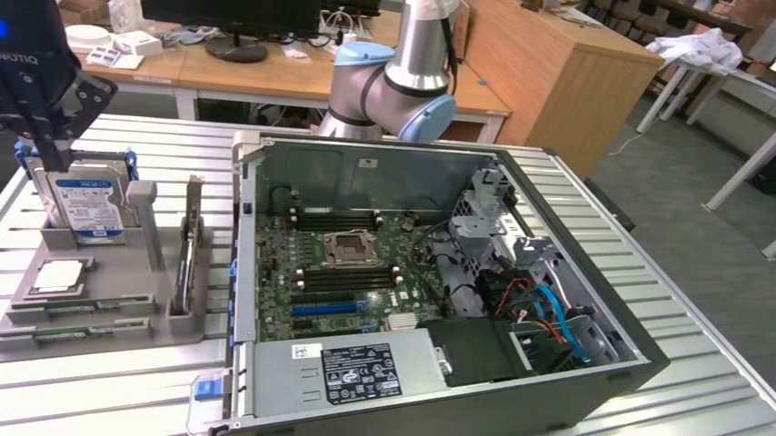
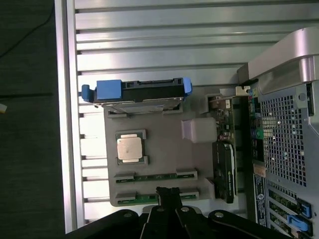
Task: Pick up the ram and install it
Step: 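Reach for the ram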
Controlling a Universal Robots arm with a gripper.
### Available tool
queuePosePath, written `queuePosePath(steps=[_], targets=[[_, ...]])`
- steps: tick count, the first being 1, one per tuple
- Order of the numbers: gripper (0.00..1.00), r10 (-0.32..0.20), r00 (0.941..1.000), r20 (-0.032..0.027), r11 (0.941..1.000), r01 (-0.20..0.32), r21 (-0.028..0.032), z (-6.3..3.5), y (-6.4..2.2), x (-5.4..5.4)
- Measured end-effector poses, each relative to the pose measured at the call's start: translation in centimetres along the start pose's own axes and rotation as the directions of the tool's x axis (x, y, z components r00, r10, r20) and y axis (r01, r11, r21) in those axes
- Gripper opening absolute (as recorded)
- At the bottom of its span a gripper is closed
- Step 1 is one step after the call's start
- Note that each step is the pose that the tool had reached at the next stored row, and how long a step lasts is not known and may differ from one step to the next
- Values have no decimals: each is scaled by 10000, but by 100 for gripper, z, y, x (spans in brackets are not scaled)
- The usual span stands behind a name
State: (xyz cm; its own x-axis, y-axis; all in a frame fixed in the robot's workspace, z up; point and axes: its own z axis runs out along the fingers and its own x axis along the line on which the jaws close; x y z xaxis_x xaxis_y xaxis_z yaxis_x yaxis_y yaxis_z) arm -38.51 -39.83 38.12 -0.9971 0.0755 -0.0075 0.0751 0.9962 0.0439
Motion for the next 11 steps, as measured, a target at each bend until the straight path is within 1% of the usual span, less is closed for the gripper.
queuePosePath(steps=[11], targets=[[10,-1,10000,1,10000,1,-1,-6,-150,-13]])
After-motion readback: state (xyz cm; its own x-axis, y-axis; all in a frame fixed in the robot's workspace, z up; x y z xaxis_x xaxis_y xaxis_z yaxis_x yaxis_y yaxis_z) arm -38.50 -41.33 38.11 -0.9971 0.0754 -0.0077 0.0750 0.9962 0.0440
